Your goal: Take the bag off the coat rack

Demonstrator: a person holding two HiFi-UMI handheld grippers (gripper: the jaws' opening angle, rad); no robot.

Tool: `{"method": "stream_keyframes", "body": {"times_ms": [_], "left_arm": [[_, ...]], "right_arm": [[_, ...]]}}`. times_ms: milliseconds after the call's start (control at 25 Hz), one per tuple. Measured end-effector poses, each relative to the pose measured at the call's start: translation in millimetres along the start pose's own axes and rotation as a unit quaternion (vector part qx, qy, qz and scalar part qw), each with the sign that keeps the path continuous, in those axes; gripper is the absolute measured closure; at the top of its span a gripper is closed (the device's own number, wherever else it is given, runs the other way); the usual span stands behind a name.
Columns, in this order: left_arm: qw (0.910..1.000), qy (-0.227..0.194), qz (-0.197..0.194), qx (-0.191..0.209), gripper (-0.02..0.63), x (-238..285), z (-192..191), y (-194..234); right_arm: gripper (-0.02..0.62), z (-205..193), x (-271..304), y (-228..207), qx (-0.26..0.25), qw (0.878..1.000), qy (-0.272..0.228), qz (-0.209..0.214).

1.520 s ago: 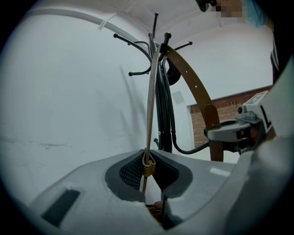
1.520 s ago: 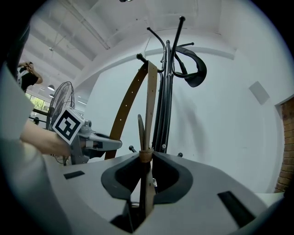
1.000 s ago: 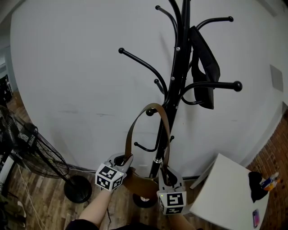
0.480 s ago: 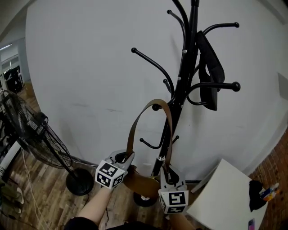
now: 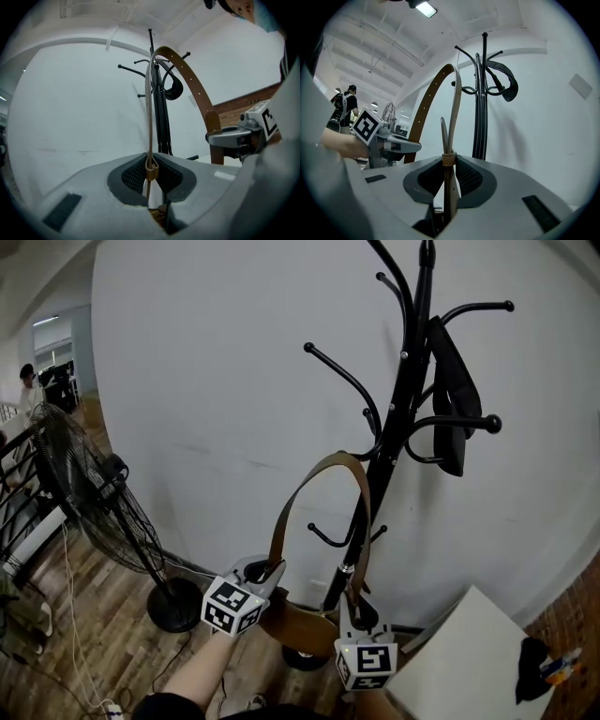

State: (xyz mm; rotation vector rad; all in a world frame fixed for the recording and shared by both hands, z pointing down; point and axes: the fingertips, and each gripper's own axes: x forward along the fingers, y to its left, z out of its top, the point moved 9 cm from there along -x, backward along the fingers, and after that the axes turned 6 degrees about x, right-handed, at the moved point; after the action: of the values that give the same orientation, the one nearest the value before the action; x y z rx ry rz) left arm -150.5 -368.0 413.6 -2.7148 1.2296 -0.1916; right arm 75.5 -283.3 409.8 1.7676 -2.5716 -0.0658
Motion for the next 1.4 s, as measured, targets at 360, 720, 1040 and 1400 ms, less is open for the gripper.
{"method": "stream_keyframes", "body": {"times_ms": [360,720,1040,1400], "left_arm": [[0.9985,0.018,0.049,-0.017,0.575,-44.0,-8.5,-33.5],[0.9937,0.036,0.1,-0.036,0.575,-91.7,-24.1,-73.7],[0.9881,0.05,0.135,-0.052,0.575,-124.9,-37.3,-112.1],[0.9836,0.058,0.157,-0.067,0.575,-155.9,-50.6,-153.7]], "right_arm": [[0.537,-10.5,-23.4,5.6,0.006,0.999,0.012,0.05],[0.536,-28.3,-50.9,14.5,0.011,0.995,0.026,0.1],[0.537,-47.0,-74.5,17.1,0.02,0.99,0.038,0.133],[0.537,-66.7,-107.0,22.7,0.029,0.987,0.051,0.152]]}}
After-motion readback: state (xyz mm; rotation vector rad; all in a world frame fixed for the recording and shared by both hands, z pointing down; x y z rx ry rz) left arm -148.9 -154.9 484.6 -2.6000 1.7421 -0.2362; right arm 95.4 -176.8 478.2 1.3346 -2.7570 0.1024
